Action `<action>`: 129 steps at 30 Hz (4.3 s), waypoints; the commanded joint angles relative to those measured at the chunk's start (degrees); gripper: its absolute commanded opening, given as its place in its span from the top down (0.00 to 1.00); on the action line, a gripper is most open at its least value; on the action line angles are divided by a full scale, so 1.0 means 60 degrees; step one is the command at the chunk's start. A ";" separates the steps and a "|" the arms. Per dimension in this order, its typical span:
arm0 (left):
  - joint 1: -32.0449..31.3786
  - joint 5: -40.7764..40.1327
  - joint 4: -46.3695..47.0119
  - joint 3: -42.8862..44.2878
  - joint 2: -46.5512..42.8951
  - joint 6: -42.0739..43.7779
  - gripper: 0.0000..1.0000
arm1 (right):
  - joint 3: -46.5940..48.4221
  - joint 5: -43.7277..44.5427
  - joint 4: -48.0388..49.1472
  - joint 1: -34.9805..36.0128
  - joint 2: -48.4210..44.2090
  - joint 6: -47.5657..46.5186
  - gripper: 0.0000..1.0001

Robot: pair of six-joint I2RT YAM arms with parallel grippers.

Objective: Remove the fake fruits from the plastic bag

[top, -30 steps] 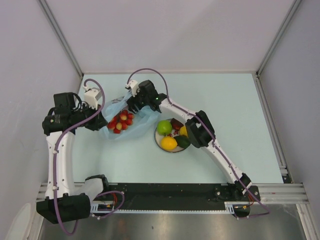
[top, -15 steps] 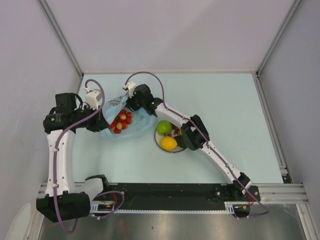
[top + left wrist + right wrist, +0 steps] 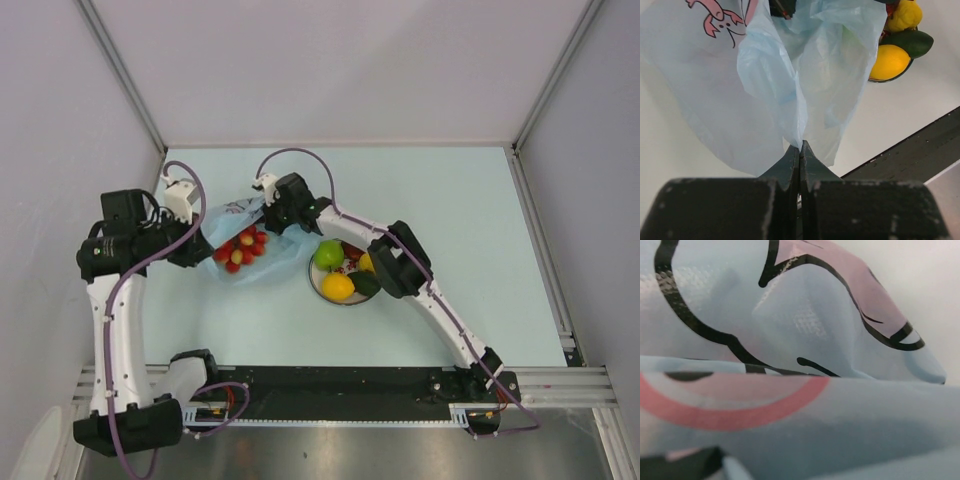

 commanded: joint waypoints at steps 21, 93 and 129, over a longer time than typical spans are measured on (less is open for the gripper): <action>-0.0037 -0.1293 -0.0699 -0.0525 -0.1577 0.1347 1.00 | -0.0184 -0.1001 0.0017 0.0766 -0.1194 0.0341 0.10; -0.0095 -0.1528 -0.0305 -0.0847 -0.0668 0.1055 1.00 | 0.1753 -0.0545 0.0135 0.0694 0.0068 0.0618 0.58; -0.0125 -0.0621 0.2172 -0.1155 0.0768 -0.0805 1.00 | -1.0071 -0.2557 -0.3058 -0.0463 -1.2005 -0.5575 0.54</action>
